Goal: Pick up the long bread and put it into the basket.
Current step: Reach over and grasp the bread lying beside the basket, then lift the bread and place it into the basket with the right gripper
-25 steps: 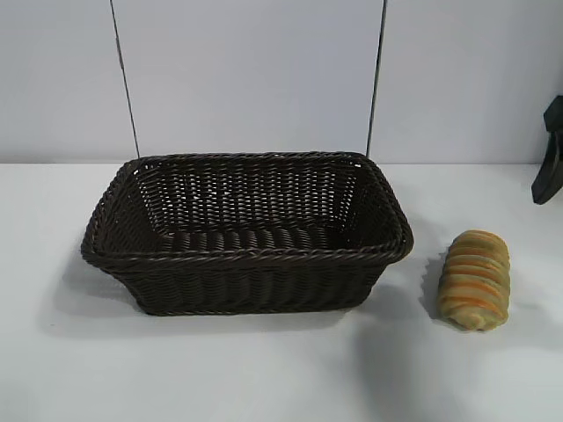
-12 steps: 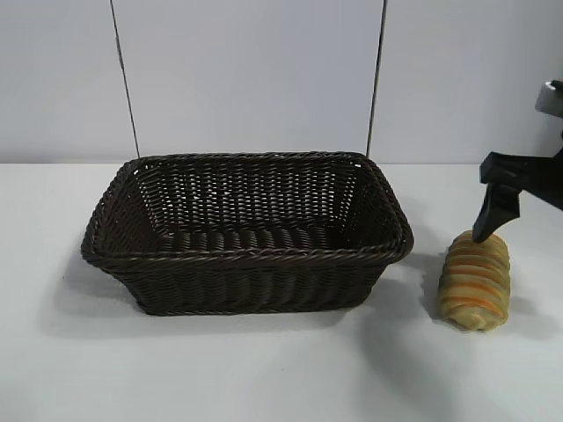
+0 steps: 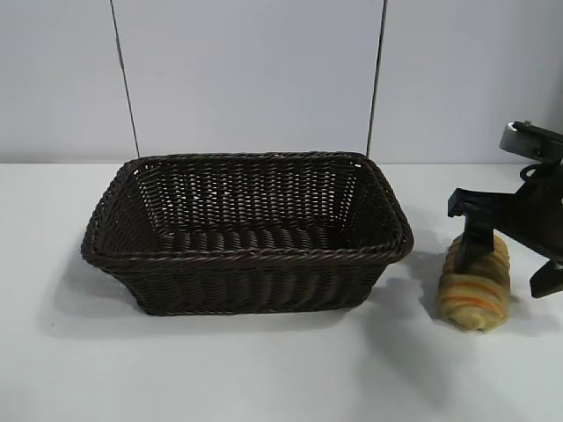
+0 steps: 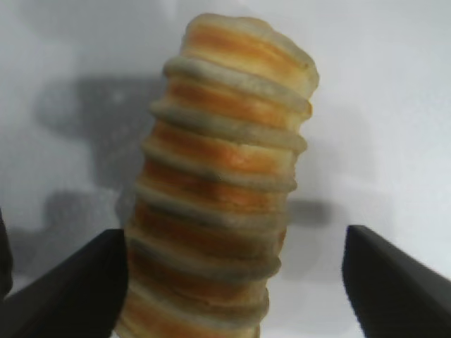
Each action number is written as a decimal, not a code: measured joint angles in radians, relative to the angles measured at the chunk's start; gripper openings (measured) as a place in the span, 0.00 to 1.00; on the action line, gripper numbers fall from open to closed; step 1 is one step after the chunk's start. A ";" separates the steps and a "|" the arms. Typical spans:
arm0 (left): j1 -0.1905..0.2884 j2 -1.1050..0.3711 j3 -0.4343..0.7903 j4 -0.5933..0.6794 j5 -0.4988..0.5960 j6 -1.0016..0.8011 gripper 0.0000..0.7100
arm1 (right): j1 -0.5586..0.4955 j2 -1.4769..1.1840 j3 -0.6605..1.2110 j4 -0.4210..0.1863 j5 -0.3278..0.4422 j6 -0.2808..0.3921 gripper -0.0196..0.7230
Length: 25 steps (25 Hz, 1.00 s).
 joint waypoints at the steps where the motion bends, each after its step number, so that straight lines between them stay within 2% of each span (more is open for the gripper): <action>1: 0.000 0.000 0.000 0.000 0.000 0.000 0.96 | 0.000 0.000 -0.009 0.000 0.014 0.000 0.11; 5: 0.000 0.000 0.000 0.000 0.000 0.000 0.96 | 0.000 -0.008 -0.073 -0.014 0.118 0.001 0.10; 12: 0.000 0.000 0.000 0.000 0.000 0.000 0.96 | 0.000 -0.105 -0.246 -0.095 0.314 0.006 0.09; 17: 0.000 0.000 0.000 0.000 0.000 0.000 0.96 | 0.000 -0.142 -0.329 -0.121 0.431 0.006 0.09; 25: 0.000 0.000 0.000 0.000 0.000 0.000 0.96 | 0.014 -0.142 -0.396 -0.127 0.485 -0.012 0.09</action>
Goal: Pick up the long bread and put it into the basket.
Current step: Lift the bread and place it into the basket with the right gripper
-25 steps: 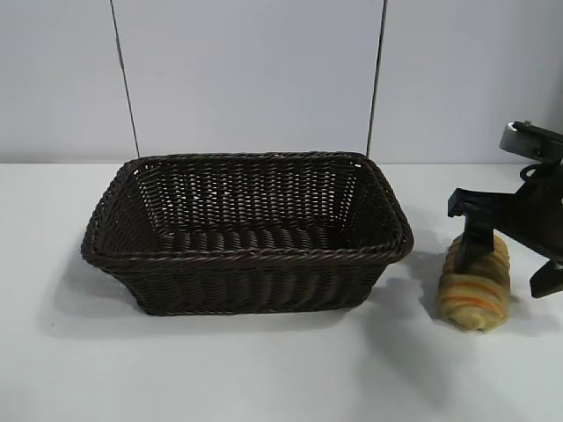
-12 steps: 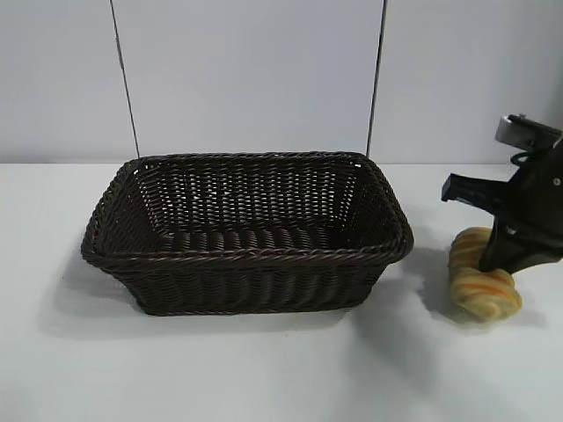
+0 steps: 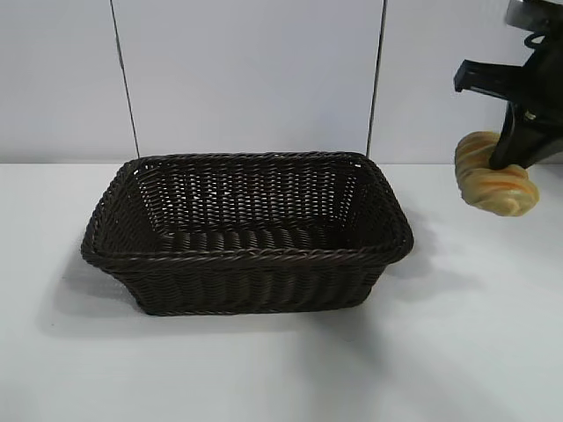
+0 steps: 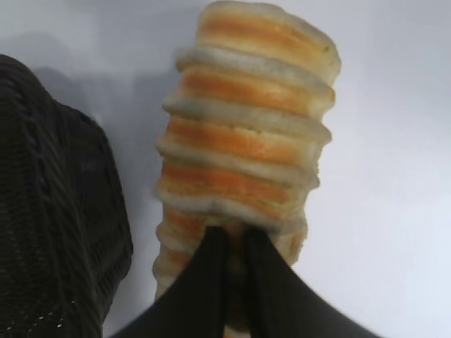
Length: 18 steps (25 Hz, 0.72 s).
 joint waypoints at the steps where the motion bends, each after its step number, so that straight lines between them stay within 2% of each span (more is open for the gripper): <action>1: 0.000 0.000 0.000 0.000 0.000 0.000 0.96 | 0.013 0.000 -0.015 0.000 0.002 -0.011 0.09; 8: 0.000 0.000 0.000 0.000 0.000 0.000 0.96 | 0.153 0.000 -0.129 0.008 0.010 -0.078 0.09; 11: 0.000 0.000 0.000 0.000 0.000 0.000 0.96 | 0.215 0.000 -0.152 0.008 -0.024 -0.143 0.08; 13: 0.000 0.000 0.000 0.000 0.000 0.000 0.96 | 0.257 0.005 -0.157 0.010 -0.053 -0.224 0.08; 14: 0.000 0.000 0.000 0.000 0.000 0.000 0.96 | 0.274 0.012 -0.160 0.011 -0.070 -0.288 0.08; 16: 0.000 0.000 0.000 0.000 0.000 0.000 0.96 | 0.310 0.035 -0.160 0.011 -0.090 -0.443 0.08; 18: 0.000 0.000 0.000 0.000 0.000 0.000 0.96 | 0.342 0.066 -0.160 0.011 -0.092 -0.651 0.08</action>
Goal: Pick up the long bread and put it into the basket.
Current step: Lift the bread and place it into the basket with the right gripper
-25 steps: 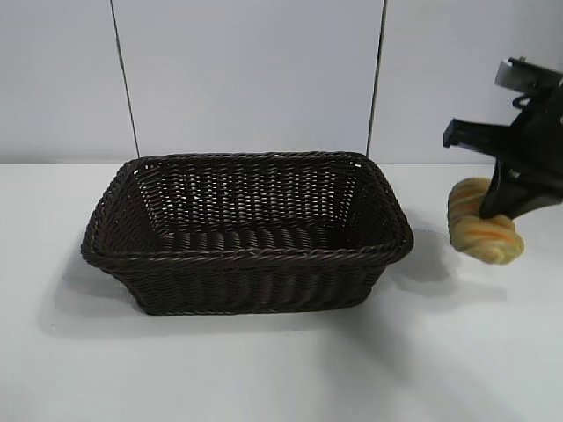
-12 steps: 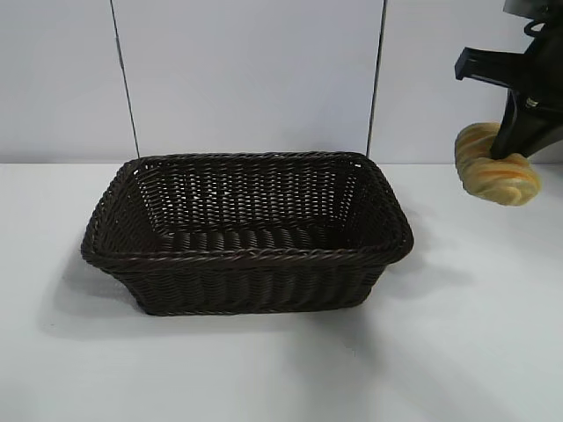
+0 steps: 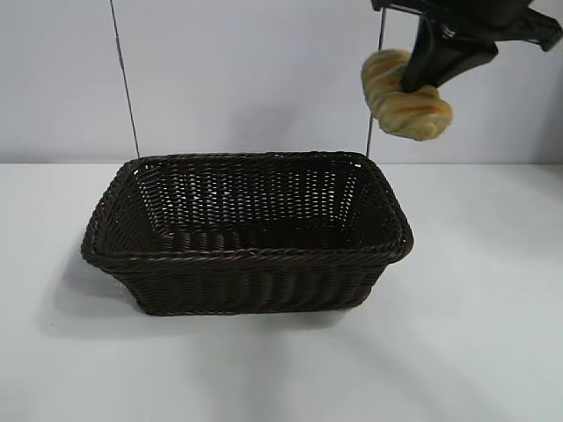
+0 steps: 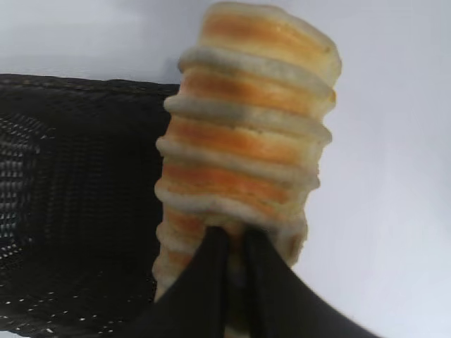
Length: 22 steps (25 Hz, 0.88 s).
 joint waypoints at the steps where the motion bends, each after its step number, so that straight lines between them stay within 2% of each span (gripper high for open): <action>1: 0.000 0.000 0.000 0.000 0.000 0.000 0.96 | 0.017 0.018 0.000 0.000 0.000 -0.108 0.08; 4: 0.000 0.000 0.000 0.000 0.000 0.000 0.96 | 0.059 0.065 0.000 0.000 -0.003 -0.369 0.08; 5: 0.000 0.000 0.000 0.000 0.000 0.000 0.96 | 0.071 0.080 0.000 0.000 -0.011 -0.428 0.08; 7: 0.000 0.000 0.000 0.000 0.000 0.000 0.96 | 0.086 0.107 0.000 0.002 -0.036 -0.484 0.08; 16: 0.000 0.000 0.000 0.000 0.000 0.000 0.96 | 0.094 0.265 0.000 0.067 -0.171 -0.516 0.08; 22: 0.000 0.000 0.000 0.000 0.000 0.000 0.96 | 0.094 0.323 0.000 0.078 -0.232 -0.516 0.08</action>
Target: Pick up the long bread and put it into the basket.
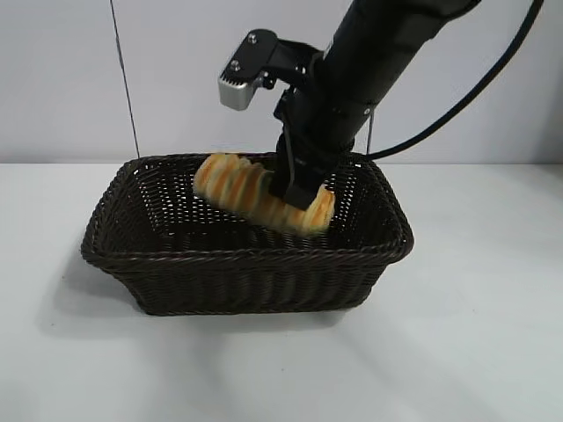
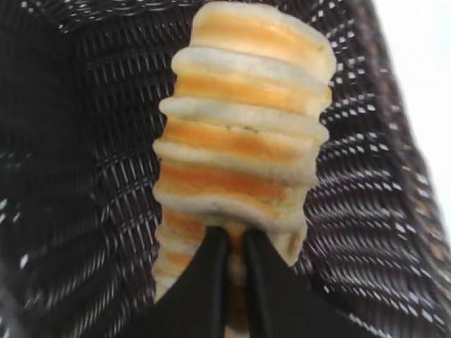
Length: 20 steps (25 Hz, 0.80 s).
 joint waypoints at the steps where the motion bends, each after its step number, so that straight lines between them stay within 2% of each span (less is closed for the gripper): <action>1: 0.000 0.000 0.000 0.000 0.000 0.000 0.96 | 0.000 0.000 0.000 0.001 -0.003 0.000 0.08; 4: 0.000 0.000 0.000 0.000 0.000 0.000 0.96 | 0.000 0.000 -0.002 0.001 -0.006 0.000 0.12; 6: 0.000 0.000 0.000 0.000 0.000 0.000 0.96 | 0.000 0.000 -0.002 0.001 -0.006 0.000 0.22; 7: 0.000 0.000 0.000 0.000 0.000 0.000 0.96 | 0.000 0.000 -0.002 0.001 -0.006 0.000 0.32; 10: 0.000 0.000 0.000 0.000 0.000 0.000 0.96 | 0.000 -0.006 -0.003 0.001 -0.006 0.007 0.72; 12: 0.000 0.000 0.000 0.000 0.000 0.000 0.96 | 0.000 -0.020 -0.003 0.001 -0.006 0.024 0.88; 16: 0.000 0.000 0.000 0.000 0.000 0.000 0.96 | 0.000 -0.075 -0.003 0.001 -0.005 0.109 0.95; 20: 0.000 0.000 0.000 0.000 0.000 0.000 0.96 | 0.000 -0.143 -0.003 -0.003 0.003 0.315 0.95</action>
